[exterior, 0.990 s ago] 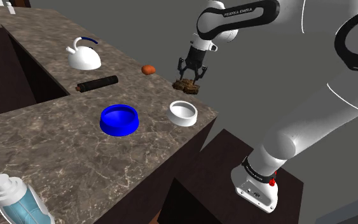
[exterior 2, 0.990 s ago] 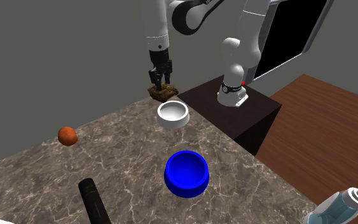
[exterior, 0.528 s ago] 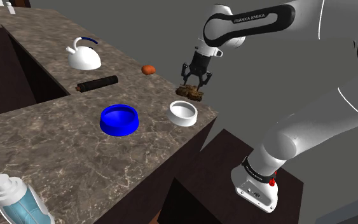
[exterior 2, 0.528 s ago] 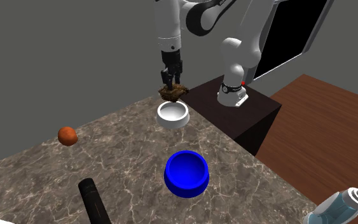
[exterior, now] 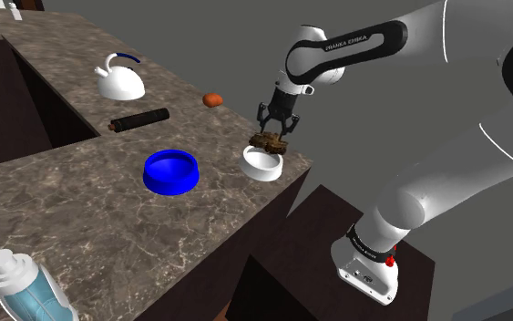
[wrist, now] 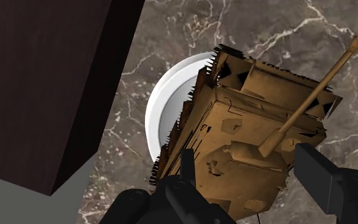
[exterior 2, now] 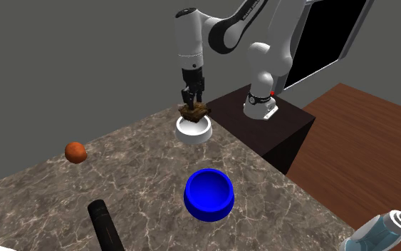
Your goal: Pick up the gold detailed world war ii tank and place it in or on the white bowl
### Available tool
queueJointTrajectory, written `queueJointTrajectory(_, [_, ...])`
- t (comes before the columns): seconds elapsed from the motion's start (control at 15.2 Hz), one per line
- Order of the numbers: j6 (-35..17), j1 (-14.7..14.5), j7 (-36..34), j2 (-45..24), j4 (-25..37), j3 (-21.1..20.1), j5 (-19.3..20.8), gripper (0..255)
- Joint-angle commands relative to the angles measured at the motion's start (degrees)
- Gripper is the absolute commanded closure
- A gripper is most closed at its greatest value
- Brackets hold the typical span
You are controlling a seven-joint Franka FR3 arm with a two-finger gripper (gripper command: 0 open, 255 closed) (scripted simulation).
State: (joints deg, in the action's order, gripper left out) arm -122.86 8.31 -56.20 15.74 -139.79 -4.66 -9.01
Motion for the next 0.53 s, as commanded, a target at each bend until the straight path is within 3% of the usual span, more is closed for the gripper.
queueJointTrajectory(0.0, [-1.65, -0.02, 0.23, -0.70, -0.89, -0.02, -0.11, 255])
queueJointTrajectory(0.46, [-6.00, 0.01, 0.75, -3.00, -2.96, -0.27, -0.49, 255])
